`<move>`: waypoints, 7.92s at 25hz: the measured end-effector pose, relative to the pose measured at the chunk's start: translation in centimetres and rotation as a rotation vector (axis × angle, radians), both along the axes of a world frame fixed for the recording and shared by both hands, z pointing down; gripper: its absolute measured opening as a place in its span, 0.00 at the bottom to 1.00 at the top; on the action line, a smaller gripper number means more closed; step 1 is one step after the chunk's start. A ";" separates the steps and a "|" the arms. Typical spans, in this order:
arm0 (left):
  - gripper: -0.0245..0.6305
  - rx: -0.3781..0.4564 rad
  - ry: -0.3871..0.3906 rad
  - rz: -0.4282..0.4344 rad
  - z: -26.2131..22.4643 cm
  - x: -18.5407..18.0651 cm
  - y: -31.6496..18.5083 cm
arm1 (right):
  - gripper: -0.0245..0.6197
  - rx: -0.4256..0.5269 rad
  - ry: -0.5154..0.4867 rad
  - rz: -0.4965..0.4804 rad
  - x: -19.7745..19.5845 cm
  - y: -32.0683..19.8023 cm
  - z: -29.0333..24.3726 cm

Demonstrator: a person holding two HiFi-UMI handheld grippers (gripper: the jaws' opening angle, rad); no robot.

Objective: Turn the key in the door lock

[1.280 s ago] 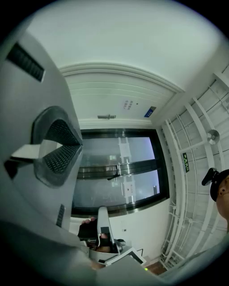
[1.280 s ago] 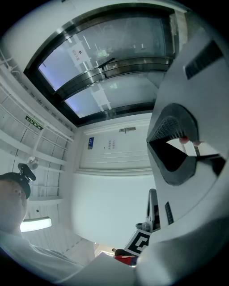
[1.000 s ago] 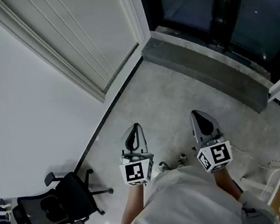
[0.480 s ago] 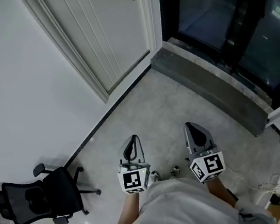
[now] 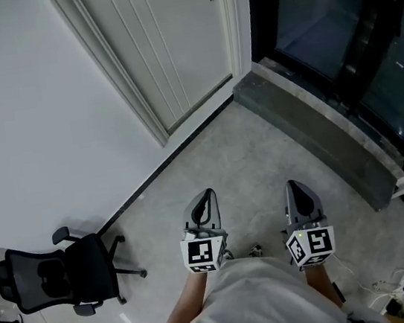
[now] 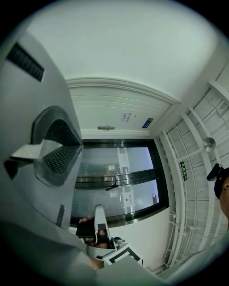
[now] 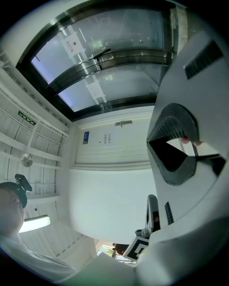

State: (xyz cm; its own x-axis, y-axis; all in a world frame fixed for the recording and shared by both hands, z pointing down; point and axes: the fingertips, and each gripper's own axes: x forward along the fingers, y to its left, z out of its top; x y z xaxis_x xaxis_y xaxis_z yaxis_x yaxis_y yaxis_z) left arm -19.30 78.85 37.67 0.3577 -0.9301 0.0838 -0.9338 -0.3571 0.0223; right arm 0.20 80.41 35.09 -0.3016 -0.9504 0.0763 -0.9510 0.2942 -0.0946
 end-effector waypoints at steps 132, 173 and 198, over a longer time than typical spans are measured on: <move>0.05 -0.067 0.008 -0.088 3.3 7.8 -88.3 | 0.04 -0.040 0.569 -0.314 2.4 -88.7 7.5; 0.05 0.078 -0.101 -0.400 -5.2 11.5 -101.3 | 0.22 0.524 1.270 -0.442 -1.3 -117.2 -4.0; 0.05 0.028 -0.119 -0.416 -3.9 10.6 -102.1 | 0.06 0.231 0.714 -0.402 -2.3 -120.3 -5.2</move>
